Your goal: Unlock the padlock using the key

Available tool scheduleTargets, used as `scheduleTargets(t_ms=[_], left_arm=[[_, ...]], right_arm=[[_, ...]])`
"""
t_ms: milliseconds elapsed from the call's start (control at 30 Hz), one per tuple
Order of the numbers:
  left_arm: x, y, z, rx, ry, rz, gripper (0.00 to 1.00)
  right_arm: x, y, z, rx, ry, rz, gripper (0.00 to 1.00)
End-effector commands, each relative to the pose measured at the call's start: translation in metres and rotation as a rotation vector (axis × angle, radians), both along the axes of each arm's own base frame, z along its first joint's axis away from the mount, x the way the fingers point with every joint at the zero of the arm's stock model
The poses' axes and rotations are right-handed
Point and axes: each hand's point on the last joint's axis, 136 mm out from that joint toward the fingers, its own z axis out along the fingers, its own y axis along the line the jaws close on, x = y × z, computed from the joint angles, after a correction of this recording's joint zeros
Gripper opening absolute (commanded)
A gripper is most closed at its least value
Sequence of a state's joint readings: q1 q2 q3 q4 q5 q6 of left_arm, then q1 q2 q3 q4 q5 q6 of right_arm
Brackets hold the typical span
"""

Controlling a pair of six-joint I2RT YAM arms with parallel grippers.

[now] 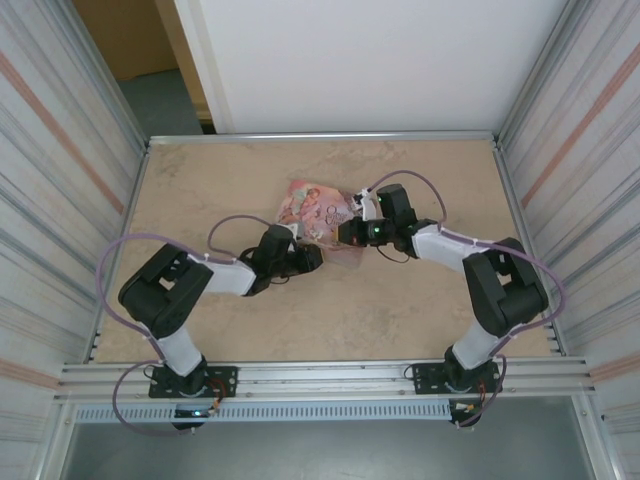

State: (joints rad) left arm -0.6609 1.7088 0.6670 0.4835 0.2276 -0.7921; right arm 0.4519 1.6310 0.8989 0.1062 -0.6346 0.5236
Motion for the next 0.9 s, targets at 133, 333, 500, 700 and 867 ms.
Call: scheduleTargets(t_ms=[133,333,500,700,867], left_arm=[[-0.004,-0.004,0.030,-0.101,0.089,-0.005,0.14],[-0.010,-0.012,0.040,-0.125,0.141,-0.036,0.11],[-0.013,-0.015,0.051,-0.136,0.168,-0.051,0.10],[-0.019,-0.019,0.060,-0.144,0.211,-0.081,0.07],[-0.023,-0.022,0.063,-0.155,0.239,-0.094,0.08]], right_arm=[[-0.024,-0.021,0.012,-0.091,-0.120,0.022,0.00],[-0.050,-0.029,0.014,-0.186,-0.199,0.055,0.00],[-0.073,-0.035,0.006,-0.272,-0.259,0.075,0.00],[-0.096,-0.044,-0.008,-0.361,-0.339,0.087,0.00],[-0.108,-0.046,-0.017,-0.441,-0.395,0.096,0.00]])
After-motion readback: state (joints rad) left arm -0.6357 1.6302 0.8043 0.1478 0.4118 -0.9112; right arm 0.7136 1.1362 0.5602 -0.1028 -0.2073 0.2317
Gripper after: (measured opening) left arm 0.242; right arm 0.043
